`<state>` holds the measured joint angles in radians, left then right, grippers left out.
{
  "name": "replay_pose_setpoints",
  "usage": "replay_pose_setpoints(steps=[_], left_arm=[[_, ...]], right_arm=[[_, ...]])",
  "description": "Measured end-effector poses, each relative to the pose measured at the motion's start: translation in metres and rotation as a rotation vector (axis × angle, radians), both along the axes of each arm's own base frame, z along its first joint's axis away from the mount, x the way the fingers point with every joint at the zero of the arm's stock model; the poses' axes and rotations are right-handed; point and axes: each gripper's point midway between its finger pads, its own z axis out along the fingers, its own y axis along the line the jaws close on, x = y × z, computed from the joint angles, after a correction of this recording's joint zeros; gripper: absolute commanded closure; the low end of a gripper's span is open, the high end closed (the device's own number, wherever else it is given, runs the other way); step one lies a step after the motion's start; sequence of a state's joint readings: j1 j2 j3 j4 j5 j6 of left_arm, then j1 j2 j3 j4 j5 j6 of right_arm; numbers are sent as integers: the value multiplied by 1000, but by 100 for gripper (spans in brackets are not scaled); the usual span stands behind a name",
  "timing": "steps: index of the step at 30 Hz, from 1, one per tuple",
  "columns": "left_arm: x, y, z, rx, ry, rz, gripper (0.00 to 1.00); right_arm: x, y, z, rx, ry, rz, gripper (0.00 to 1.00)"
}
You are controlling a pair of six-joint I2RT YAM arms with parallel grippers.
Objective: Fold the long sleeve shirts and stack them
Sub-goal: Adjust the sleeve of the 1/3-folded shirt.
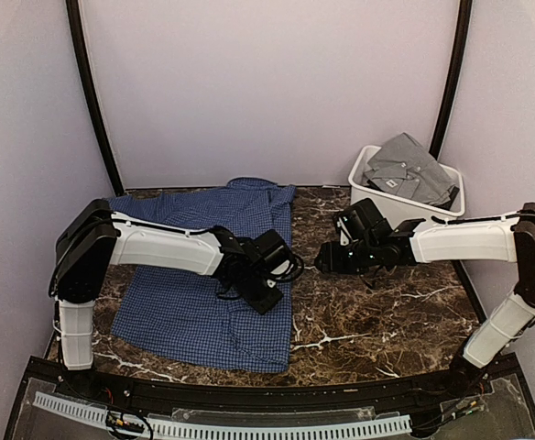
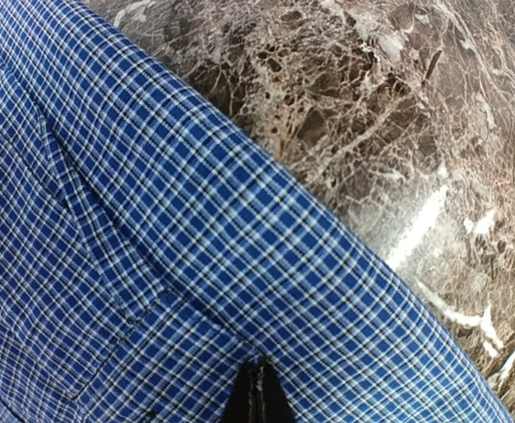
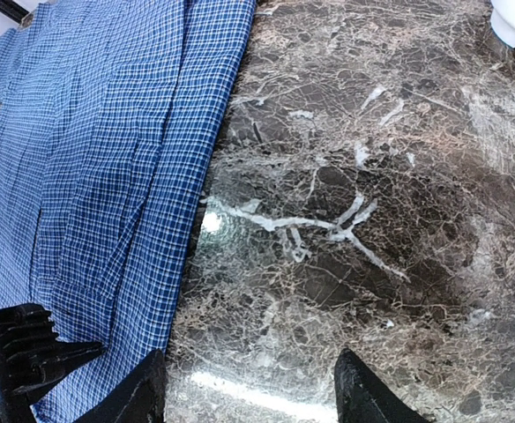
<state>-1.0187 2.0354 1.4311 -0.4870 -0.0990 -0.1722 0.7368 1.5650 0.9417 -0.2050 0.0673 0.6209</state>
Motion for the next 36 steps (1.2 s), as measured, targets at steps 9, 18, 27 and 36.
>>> replay_pose_setpoints(steps=[9, 18, 27, 36], left_arm=[[-7, 1, 8, -10, 26, -24, 100], [-29, 0, 38, -93, 91, -68, 100], [-60, -4, 32, -116, 197, -117, 100], [-70, -10, 33, -148, 245, -114, 100]], right_arm=[[0, 0, 0, -1, -1, 2, 38], [-1, 1, 0, 2, 3, 6, 38], [-9, -3, -4, 11, 20, 14, 38], [-17, -7, -4, 24, 28, 9, 38]])
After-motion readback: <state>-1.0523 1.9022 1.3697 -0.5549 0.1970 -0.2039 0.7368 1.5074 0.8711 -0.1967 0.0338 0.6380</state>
